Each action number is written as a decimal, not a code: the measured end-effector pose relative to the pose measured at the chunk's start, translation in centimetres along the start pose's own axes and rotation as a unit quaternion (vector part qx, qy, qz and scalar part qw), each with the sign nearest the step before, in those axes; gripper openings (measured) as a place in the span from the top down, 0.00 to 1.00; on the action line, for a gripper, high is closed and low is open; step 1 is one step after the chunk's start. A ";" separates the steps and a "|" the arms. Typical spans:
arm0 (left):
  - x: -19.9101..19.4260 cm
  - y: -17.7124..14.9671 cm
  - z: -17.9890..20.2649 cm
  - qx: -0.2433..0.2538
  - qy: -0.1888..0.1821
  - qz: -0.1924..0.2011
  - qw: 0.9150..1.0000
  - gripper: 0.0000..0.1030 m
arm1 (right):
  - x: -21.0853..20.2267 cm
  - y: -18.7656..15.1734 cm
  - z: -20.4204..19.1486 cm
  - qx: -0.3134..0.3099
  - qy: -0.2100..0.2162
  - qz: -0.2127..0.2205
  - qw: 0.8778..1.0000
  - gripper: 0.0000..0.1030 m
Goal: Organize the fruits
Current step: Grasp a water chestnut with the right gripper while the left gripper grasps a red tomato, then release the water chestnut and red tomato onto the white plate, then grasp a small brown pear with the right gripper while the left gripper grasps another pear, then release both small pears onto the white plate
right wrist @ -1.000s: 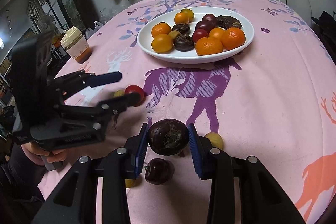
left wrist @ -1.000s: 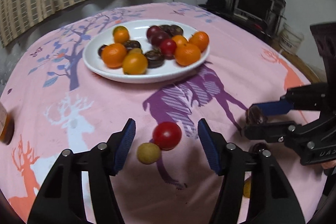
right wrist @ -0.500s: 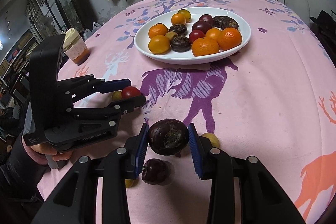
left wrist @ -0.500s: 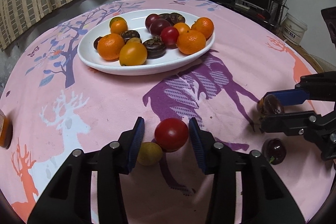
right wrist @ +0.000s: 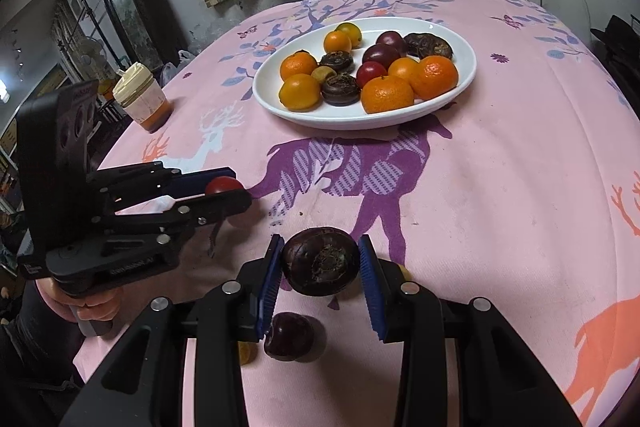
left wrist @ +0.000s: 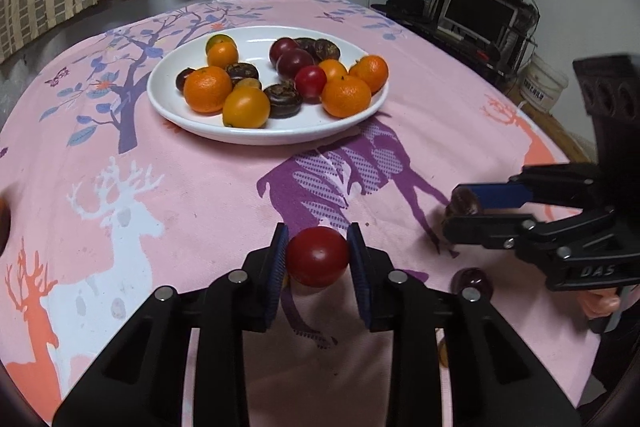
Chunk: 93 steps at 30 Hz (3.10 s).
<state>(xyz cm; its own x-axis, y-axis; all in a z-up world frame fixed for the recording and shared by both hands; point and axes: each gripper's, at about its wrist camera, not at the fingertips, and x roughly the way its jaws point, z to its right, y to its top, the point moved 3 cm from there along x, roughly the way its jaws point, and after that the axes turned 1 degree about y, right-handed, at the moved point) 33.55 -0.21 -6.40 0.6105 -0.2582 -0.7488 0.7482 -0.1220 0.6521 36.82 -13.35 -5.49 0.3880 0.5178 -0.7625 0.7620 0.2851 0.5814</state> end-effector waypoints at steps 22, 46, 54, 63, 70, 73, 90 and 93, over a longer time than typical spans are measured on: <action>5.9 15.1 -6.1 -0.085 0.075 0.042 0.993 0.30 | 3.7 13.3 2.6 -0.005 -0.054 0.104 0.993 0.50; -3.8 -1.0 -6.9 -0.133 0.141 0.050 0.980 0.08 | 0.6 -1.1 2.9 -0.009 -0.097 -0.006 0.995 0.44; -2.3 -1.4 -5.2 -0.096 0.112 0.022 0.989 0.08 | 0.4 -1.7 2.3 -0.031 -0.105 -0.011 0.994 0.75; 0.2 -2.4 -1.3 -0.003 0.074 -0.017 0.997 0.52 | -0.4 -1.3 3.4 -0.002 -0.105 0.003 0.994 0.75; 1.0 -2.4 -1.1 0.003 0.077 -0.025 0.997 0.60 | -0.6 -1.3 3.1 -0.008 -0.102 0.007 0.995 0.75; 1.2 -2.3 -1.0 0.005 0.079 -0.024 0.997 0.63 | -0.6 -1.3 3.0 -0.012 -0.102 0.007 0.995 0.75; 0.7 6.2 -2.0 -0.027 0.029 0.028 0.999 0.77 | -1.3 6.0 0.9 -0.063 -0.102 0.129 0.984 0.75; 2.3 10.0 -2.8 -0.027 0.043 0.038 0.998 0.77 | 0.2 9.2 1.5 -0.058 -0.113 0.137 0.982 0.75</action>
<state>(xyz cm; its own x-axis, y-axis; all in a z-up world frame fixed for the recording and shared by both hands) 43.20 0.70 -1.93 0.6849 -0.1811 -0.7058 0.7099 -0.0524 0.7023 44.69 -11.88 -0.72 0.6863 0.3986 -0.6083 0.5537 0.2560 0.7924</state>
